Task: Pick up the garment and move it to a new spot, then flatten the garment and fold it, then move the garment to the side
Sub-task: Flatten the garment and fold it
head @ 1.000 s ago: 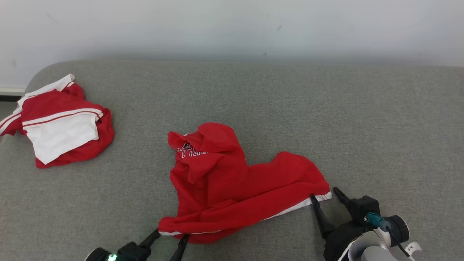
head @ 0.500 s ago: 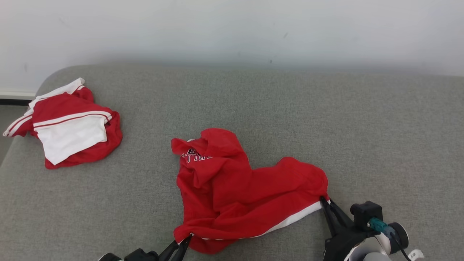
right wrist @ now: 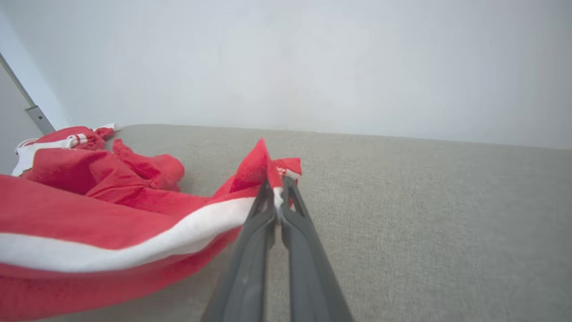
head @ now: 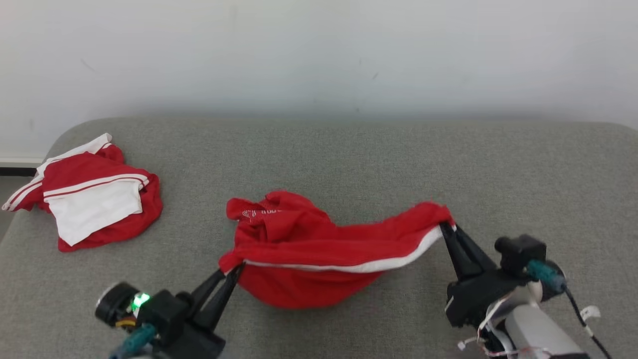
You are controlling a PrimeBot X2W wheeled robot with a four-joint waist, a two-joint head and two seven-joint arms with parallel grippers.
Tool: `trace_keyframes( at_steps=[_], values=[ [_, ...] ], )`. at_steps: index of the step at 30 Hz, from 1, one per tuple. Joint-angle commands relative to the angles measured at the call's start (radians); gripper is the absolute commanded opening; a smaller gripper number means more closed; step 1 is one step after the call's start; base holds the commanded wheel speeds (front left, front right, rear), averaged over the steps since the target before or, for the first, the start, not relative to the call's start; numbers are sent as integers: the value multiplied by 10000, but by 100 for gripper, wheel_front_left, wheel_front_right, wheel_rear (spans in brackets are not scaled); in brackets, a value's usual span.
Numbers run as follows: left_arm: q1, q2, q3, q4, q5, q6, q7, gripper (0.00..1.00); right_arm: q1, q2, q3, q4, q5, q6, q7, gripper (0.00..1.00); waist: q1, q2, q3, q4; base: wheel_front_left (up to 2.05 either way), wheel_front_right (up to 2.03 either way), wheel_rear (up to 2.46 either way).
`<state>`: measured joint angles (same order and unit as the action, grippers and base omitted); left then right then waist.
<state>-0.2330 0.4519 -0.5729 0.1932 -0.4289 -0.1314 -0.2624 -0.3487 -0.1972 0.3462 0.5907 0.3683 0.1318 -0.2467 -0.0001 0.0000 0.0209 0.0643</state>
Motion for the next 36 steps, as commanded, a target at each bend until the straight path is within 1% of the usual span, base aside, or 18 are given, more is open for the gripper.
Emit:
trace_keyframes(
  at_steps=[1, 3, 8, 11, 14, 16, 17, 20, 24, 28, 30, 33, 36],
  values=[
    [-839, 305, -280, -121, -49, 20, -33, 0, -513, -143, 28, -299, 265, -22, 205, 0, 1, 0, 198, -121, 0, 0, 0],
    [-1835, 498, -596, -246, -372, 20, 74, 0, -1116, -298, 24, -595, 466, -22, 453, 0, 1, 0, 504, -163, 0, 0, 0],
    [-4962, 1181, -1240, -286, -1281, 22, 627, 0, -3328, -336, -118, -1102, 1165, -22, 1298, 0, 1, 0, 1762, -472, 0, 0, 0],
    [-6974, 1574, -1711, -205, -1806, 22, 982, 0, -4990, -311, -278, -993, 1210, -22, 1777, 0, 1, 0, 2563, -747, 0, 0, 0],
    [-8894, 1860, -1975, -10, -2531, 22, 1288, 0, -6654, -177, -376, -844, 1351, -22, 2214, 0, 1, 0, 3335, -1003, 0, 0, 0],
    [-10137, 1969, -2281, 258, -2976, 22, 1483, 0, -7765, -141, -486, -644, 1450, -22, 2453, 0, 1, 0, 3781, -1147, 0, 0, 0],
    [-10137, 1969, -2281, 258, -2976, 22, 1483, 0, -7765, -141, -486, -644, 1450, -22, 2453, 0, 1, 0, 3781, -1147, 0, 0, 0],
    [-11935, 2093, -2648, 683, -3469, 20, 1782, 0, -9388, 48, -926, -237, 1848, -22, 2897, 0, 1, 0, 4464, -1347, 0, 0, 0],
    [-14107, 1948, -3246, 1411, -4050, 22, 2016, 0, -11412, -3, -1434, 461, 1914, -22, 3419, 0, 1, 0, 5294, -1471, 0, 0, 0],
    [-15885, 1720, -3717, 2233, -4536, 22, 1928, 0, -13021, 30, -1816, 1230, 1760, -22, 3624, 0, 1, 0, 5902, -1574, 0, 0, 0],
    [-16569, 1564, -3982, 2593, -4814, 22, 1843, 0, -13649, 87, -1990, 1650, 1683, -22, 3673, 0, 1, 0, 6140, -1636, 0, 0, 0],
    [-17459, 1458, -4566, 3033, -5024, 22, 1816, 0, -14475, 133, -2270, 2315, 1569, -22, 3706, 0, 1, 0, 6364, -1725, 0, 0, 0],
    [-18210, 1337, -4924, 3516, -5425, 22, 1673, 0, -15109, 207, -2476, 2938, 1469, -22, 3617, 0, 1, 0, 6563, -1810, 0, 0, 0]
  ],
)
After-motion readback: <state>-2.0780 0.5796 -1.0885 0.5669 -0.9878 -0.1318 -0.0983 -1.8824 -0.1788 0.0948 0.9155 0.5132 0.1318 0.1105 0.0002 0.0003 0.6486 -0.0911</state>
